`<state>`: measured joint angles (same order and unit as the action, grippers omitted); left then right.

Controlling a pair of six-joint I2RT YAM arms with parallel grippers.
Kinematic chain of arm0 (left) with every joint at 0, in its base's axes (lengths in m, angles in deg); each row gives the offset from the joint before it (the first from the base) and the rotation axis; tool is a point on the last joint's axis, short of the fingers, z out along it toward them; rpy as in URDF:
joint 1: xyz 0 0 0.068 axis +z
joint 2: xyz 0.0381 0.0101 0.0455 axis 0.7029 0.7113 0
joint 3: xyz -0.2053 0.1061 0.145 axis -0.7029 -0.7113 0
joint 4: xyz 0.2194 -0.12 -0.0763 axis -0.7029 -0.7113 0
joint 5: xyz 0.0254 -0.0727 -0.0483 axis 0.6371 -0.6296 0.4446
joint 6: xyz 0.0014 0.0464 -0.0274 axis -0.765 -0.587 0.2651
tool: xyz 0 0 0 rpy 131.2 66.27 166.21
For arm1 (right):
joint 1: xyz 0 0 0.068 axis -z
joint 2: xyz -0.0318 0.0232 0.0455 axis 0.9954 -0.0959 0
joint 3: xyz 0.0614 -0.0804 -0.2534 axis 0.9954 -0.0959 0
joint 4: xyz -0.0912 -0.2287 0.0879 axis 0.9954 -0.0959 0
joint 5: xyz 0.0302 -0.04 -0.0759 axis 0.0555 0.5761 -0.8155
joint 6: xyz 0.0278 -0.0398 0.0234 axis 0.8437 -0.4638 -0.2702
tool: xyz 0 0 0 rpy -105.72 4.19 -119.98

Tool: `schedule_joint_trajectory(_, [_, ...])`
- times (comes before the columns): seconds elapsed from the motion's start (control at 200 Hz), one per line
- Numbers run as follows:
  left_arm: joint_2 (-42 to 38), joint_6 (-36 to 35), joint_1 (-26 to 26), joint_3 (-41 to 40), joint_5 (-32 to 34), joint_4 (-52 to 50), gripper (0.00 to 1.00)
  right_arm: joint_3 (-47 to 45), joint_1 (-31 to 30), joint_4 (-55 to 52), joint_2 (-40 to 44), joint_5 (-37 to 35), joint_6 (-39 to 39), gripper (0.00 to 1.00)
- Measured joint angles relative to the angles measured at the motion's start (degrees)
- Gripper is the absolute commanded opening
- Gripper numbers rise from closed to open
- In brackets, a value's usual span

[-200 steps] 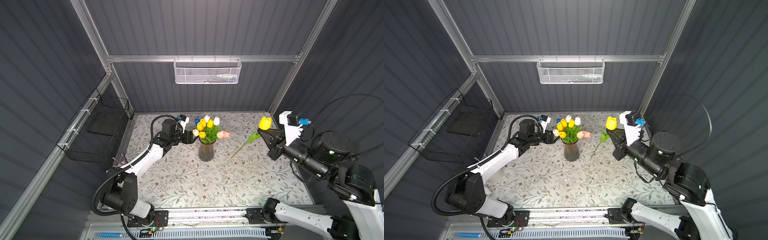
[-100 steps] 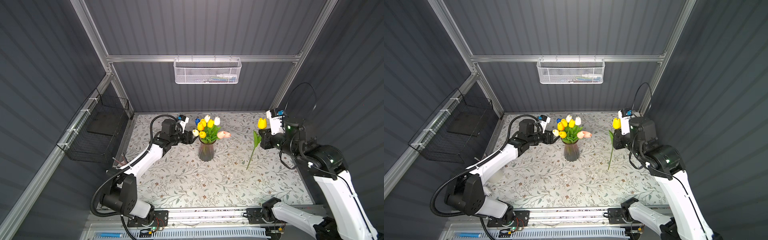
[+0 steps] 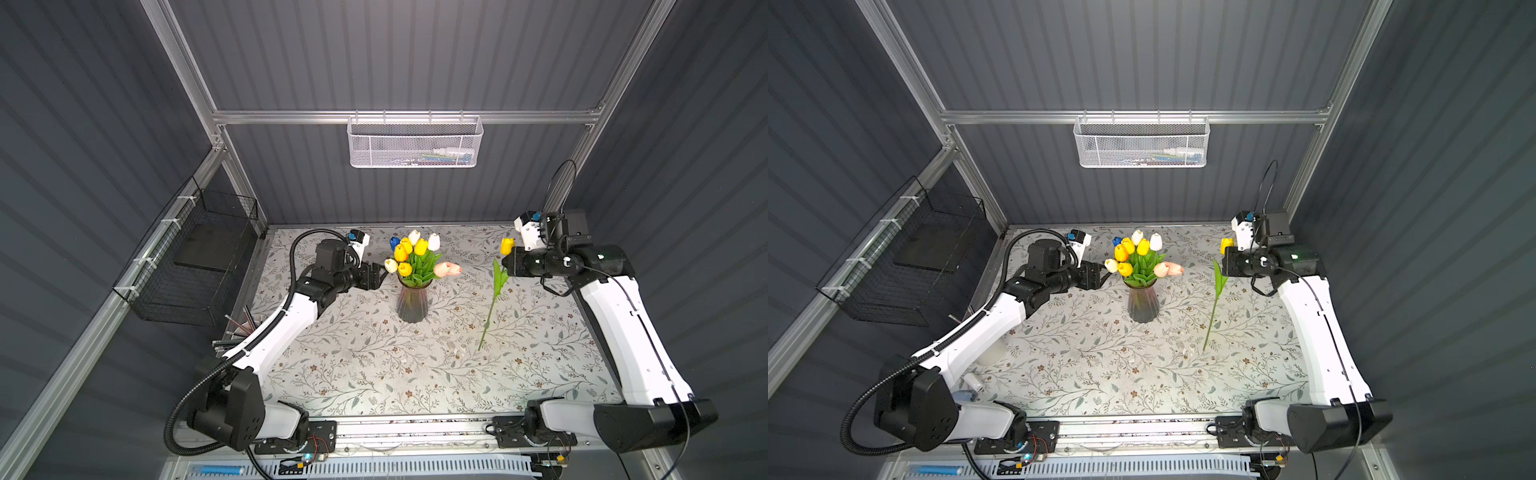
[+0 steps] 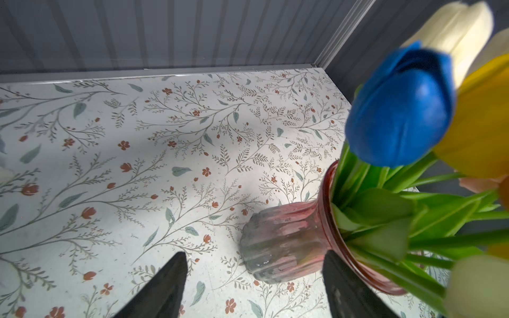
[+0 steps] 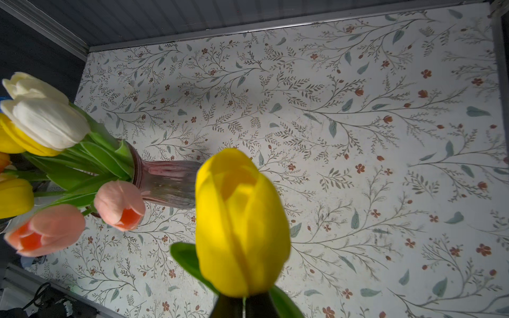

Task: Pick out yellow flowers from the vase
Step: Place the flower at the center of the board.

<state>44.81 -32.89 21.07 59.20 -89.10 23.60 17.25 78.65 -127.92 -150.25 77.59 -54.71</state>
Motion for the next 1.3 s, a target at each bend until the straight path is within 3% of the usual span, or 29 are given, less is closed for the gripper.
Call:
schedule_joint_trajectory(0.275, [-4.7, -1.3, 0.0, -2.4, 7.5, -2.5, 0.84, 3.3, 4.5, -0.7, -10.9, 7.9, -3.7, 0.01])
schedule_joint_trajectory(0.495, [-6.7, -1.8, 0.0, -3.7, 9.5, -3.8, 0.84, 8.5, 7.3, -2.8, -21.1, 11.2, -6.3, 0.01])
schedule_joint_trajectory(1.016, [-11.8, -2.2, 0.0, -6.5, 12.1, -6.4, 0.86, 22.9, 8.3, -3.7, -39.5, 11.5, -7.8, 0.03])
schedule_joint_trajectory(1.301, [-12.7, -2.2, 0.0, -7.2, 12.4, -6.9, 0.86, 24.7, 8.3, -2.4, -47.5, 9.7, -8.0, 0.08])
